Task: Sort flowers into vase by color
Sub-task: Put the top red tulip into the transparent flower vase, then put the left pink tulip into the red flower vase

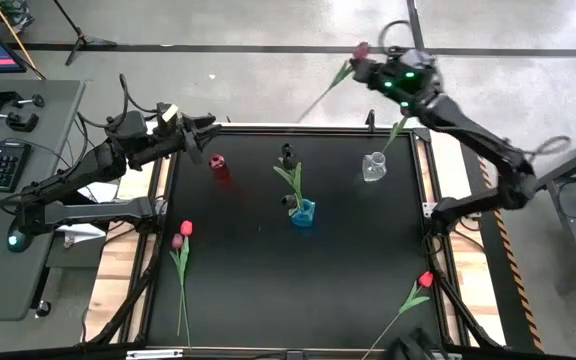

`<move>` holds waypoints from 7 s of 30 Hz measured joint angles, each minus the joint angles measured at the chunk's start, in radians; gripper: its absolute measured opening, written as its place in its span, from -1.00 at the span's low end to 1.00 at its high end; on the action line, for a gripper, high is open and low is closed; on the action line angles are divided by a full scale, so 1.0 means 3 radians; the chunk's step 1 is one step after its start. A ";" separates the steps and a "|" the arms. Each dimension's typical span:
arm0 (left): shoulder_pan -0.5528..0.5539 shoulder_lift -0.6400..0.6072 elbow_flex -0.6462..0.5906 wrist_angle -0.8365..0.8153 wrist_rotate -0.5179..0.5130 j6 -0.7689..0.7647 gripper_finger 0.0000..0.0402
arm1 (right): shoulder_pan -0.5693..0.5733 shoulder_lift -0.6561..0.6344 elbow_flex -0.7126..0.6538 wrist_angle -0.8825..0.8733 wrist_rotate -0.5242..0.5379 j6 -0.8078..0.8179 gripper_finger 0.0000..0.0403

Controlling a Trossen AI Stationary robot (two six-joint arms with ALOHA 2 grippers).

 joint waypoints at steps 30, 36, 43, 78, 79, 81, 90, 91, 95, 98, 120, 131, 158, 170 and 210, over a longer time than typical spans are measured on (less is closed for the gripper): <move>-0.0531 0.0421 0.0000 0.1192 0.0061 -0.0230 -0.07 | 0.0968 -0.1076 0.0675 -0.2796 0.1518 -0.1734 -1.00; -0.0734 0.0524 0.0000 0.1405 -0.0066 -0.0161 -0.07 | 0.0961 -0.0926 0.0672 -0.2811 0.1627 -0.1827 -1.00; -0.0802 0.0528 0.0000 0.1412 -0.0170 -0.0018 -0.07 | 0.0954 -0.0847 0.0672 -0.2794 0.1692 -0.1697 -1.00; -0.0721 0.0152 0.0000 0.1368 -0.0311 0.0359 -0.07 | 0.1227 -0.0856 -0.0283 -0.3136 0.1591 -0.0321 -0.67; -0.0721 0.0151 0.0000 0.1343 -0.0311 0.0359 -0.07 | 0.1227 -0.0855 -0.0316 -0.3117 0.1536 -0.0299 -0.59; -0.0721 0.0153 0.0000 0.1302 -0.0312 0.0359 -0.07 | 0.1227 -0.0853 -0.0337 -0.3110 0.1485 -0.0293 -0.43; -0.0721 0.0156 0.0068 0.1146 -0.0315 0.0362 -0.07 | 0.1227 -0.0856 0.0183 -0.3103 0.1381 -0.0571 0.14; -0.0721 0.0173 0.0144 0.0991 -0.0329 0.0372 -0.07 | 0.1227 -0.0856 0.0260 -0.3102 0.1339 -0.0609 0.17; -0.0790 0.0379 0.0538 0.0054 -0.0361 0.0306 -0.07 | 0.1228 -0.0859 0.0476 -0.3099 0.1181 -0.0630 0.21; -0.0952 0.0607 0.0728 -0.0633 -0.0272 -0.0038 -0.07 | 0.1228 -0.0859 0.0515 -0.3100 0.1120 -0.0707 0.21; -0.3315 0.1614 0.0390 -0.3436 0.0045 -0.5088 -0.07 | 0.1243 -0.0857 0.0515 -0.3452 0.0677 -0.0712 0.22; -0.3418 0.1580 -0.0369 -0.3289 0.0141 -0.5263 -0.07 | 0.1917 -0.0863 0.0516 -0.3479 0.0749 0.0008 0.22; -0.3284 0.1585 -0.1116 -0.2623 0.0009 -0.5500 -0.13 | 0.2622 -0.0718 0.0017 -0.3126 0.1868 0.0897 0.22; -0.2998 0.2003 -0.1199 -0.2165 0.0058 -0.5518 -0.39 | 0.2609 -0.0715 0.0017 -0.2940 0.2055 0.0620 0.22; -0.2860 0.1133 -0.0704 -0.0544 -0.3982 -0.2571 -1.00 | 0.2617 -0.0592 0.0017 -0.2697 0.2494 0.0311 0.22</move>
